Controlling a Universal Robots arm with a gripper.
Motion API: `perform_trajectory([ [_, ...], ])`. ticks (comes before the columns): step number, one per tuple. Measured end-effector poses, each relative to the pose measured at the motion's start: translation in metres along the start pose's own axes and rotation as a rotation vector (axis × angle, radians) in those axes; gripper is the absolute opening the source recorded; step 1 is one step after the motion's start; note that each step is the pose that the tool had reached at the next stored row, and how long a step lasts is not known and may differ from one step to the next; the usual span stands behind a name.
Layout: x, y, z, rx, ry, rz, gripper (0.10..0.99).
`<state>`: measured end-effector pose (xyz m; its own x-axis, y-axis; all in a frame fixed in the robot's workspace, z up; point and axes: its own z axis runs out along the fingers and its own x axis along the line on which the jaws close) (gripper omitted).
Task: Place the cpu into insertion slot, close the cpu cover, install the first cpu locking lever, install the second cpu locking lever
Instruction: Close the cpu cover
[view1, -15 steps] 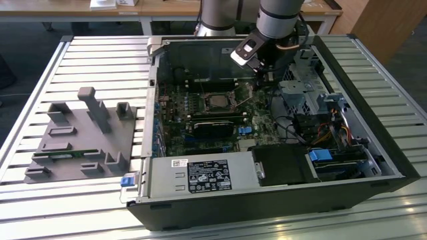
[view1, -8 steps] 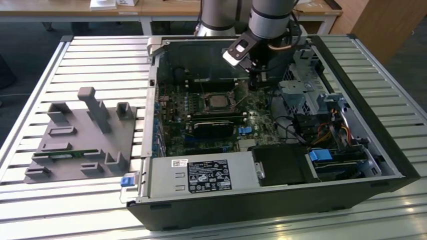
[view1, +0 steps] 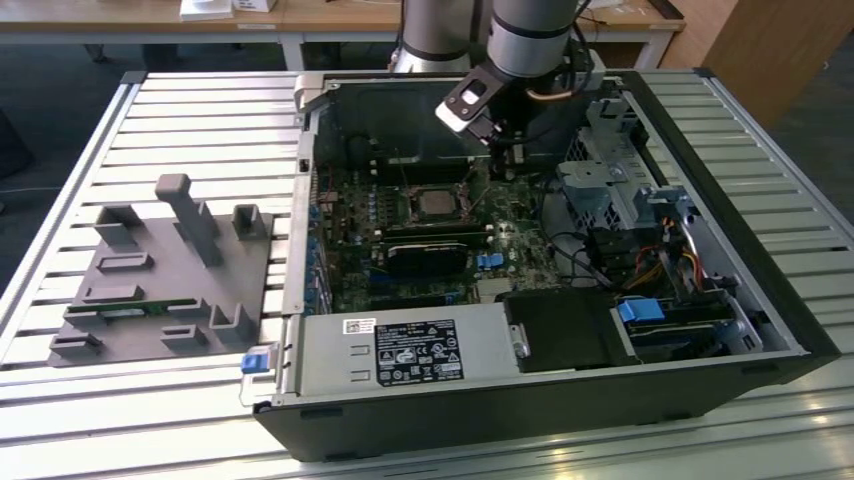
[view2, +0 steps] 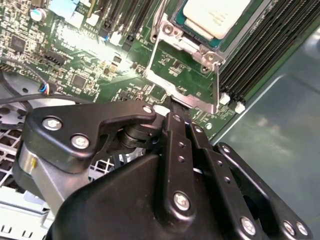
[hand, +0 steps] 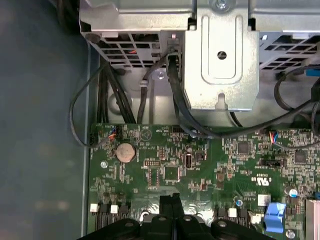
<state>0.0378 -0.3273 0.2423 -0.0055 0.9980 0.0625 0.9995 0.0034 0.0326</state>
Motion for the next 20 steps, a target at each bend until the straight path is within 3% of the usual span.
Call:
perform_trajectory([
  [10, 0.0001, -0.0051, -0.0001, 0.000, 0.0000, 0.000, 0.106],
  [20, 0.0001, -0.0152, -0.0001, 0.000, 0.0000, 0.000, 0.106],
])
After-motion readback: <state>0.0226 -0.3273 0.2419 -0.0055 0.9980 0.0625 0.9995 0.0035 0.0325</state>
